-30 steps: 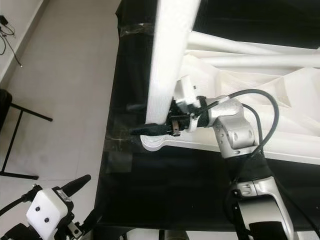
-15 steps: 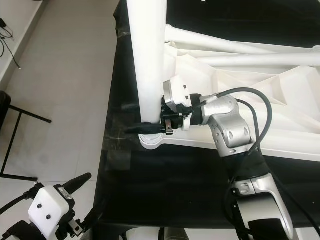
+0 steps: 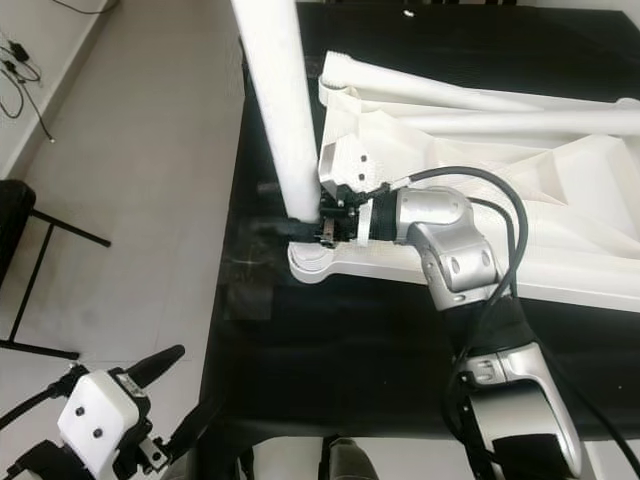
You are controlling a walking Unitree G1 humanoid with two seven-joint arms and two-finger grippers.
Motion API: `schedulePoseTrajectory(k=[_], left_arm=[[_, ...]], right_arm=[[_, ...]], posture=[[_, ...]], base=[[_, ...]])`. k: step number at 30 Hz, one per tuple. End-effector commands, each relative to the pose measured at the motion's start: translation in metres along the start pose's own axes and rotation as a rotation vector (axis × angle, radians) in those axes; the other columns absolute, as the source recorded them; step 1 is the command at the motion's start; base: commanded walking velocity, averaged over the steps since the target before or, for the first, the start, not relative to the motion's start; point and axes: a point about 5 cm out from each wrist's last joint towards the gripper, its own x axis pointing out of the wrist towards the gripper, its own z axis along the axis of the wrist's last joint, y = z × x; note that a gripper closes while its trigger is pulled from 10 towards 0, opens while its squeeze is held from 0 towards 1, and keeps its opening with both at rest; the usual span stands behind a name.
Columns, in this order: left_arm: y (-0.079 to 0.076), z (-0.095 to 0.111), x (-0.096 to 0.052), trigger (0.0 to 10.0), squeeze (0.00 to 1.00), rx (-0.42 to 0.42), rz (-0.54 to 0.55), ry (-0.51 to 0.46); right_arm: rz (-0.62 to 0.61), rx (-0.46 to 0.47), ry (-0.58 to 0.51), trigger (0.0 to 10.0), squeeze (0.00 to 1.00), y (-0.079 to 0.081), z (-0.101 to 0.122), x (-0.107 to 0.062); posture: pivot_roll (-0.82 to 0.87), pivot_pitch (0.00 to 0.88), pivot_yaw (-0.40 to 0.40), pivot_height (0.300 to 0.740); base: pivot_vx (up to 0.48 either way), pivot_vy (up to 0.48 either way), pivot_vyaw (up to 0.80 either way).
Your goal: Building children table
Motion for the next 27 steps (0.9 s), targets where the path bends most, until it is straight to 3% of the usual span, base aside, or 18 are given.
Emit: schedulePoseTrajectory(k=[1, 5, 14, 21, 22, 24, 27], left_arm=[[-0.002, -0.005, -0.001, 10.0, 0.00, -0.015, -0.002, 0.020], [-0.002, -0.005, -0.001, 10.0, 0.00, -0.016, -0.003, 0.021], [0.000, -0.006, -0.002, 10.0, 0.00, -0.013, -0.004, 0.026], [0.001, -0.007, -0.002, 10.0, 0.00, -0.010, -0.004, 0.029], [0.001, -0.007, -0.002, 10.0, 0.00, -0.009, -0.005, 0.029], [0.001, -0.007, -0.002, 10.0, 0.00, -0.009, -0.005, 0.029], [0.001, -0.008, -0.001, 10.0, 0.00, -0.007, -0.008, 0.029]], right_arm=[[-0.087, 0.150, 0.176, 10.0, 0.00, 0.006, -0.046, -0.011], [-0.139, 0.163, 0.178, 10.0, 0.00, 0.005, -0.048, -0.015], [-0.432, 0.209, 0.083, 10.0, 0.00, 0.010, -0.045, -0.024], [-0.575, 0.232, 0.037, 10.0, 0.00, 0.024, -0.044, -0.027], [-0.660, 0.217, 0.036, 10.0, 0.00, 0.033, -0.043, -0.027], [-0.660, 0.217, 0.036, 10.0, 0.00, 0.033, -0.043, -0.027], [-0.785, 0.199, 0.039, 10.0, 0.00, 0.041, -0.041, -0.024]], posture=[[0.06, 0.394, 0.001, 0.740], [0.06, 0.394, 0.001, 0.740], [0.06, 0.391, 0.010, 0.740], [0.06, 0.389, 0.013, 0.740], [0.05, 0.388, 0.016, 0.740], [0.05, 0.388, 0.016, 0.740], [0.05, 0.387, 0.016, 0.740]], base=[[0.000, 0.000, 0.00], [0.000, 0.000, 0.00], [0.000, 0.000, 0.00], [0.000, 0.000, 0.00], [0.000, 0.000, 0.00], [0.000, 0.000, 0.00], [0.000, 0.000, 0.00]])
